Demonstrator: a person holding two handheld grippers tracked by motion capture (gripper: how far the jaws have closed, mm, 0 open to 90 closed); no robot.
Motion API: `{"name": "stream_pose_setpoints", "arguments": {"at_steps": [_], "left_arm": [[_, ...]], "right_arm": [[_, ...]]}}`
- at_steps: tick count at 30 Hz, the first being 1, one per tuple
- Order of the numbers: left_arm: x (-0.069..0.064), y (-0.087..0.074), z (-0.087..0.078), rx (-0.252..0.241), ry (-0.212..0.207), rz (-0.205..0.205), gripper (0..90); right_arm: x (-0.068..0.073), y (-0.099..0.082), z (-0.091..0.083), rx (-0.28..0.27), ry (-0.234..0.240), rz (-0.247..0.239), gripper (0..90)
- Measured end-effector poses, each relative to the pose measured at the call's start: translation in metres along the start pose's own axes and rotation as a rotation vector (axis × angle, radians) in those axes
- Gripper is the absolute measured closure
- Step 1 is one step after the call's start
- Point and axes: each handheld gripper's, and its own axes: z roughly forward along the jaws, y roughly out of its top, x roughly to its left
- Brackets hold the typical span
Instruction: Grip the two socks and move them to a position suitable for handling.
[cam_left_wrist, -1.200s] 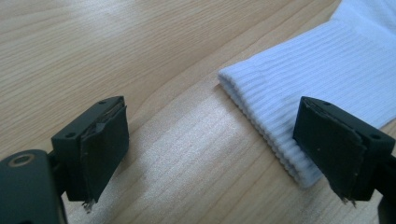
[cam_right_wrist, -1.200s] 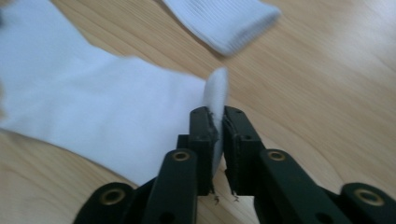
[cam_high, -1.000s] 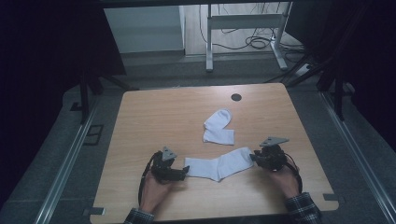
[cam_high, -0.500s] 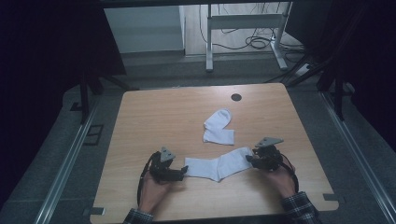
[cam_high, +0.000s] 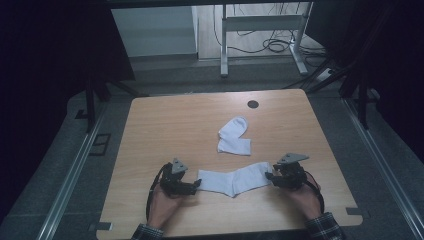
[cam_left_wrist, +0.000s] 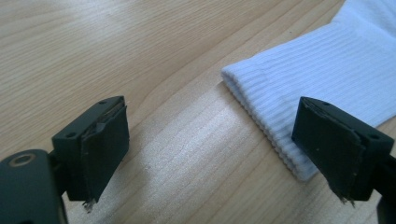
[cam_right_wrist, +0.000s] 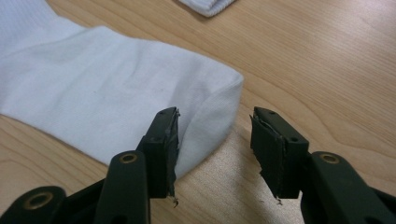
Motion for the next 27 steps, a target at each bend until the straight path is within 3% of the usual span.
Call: {"name": "stream_pose_setpoints", "arguments": {"at_steps": [7,12,18,21,27], "left_arm": [[0.002,0.004,-0.002,-0.005,-0.005,-0.002,11.8],[0.000,0.019,-0.005,-0.018,-0.004,0.023,12.7],[-0.004,0.032,-0.001,-0.018,-0.007,0.055,13.8],[-0.008,0.037,0.003,-0.018,-0.015,0.063,13.9],[-0.015,0.038,0.012,0.003,-0.025,0.081,13.7]], "right_arm": [[-0.006,-0.002,-0.008,-0.020,-0.004,0.025,49.2],[-0.020,-0.008,-0.016,-0.037,-0.044,0.052,46.3],[-0.032,-0.017,-0.017,-0.034,-0.056,0.082,44.5],[-0.032,-0.017,-0.019,-0.041,-0.043,0.101,44.5],[-0.025,-0.006,-0.024,-0.064,-0.027,0.074,44.3]]}}
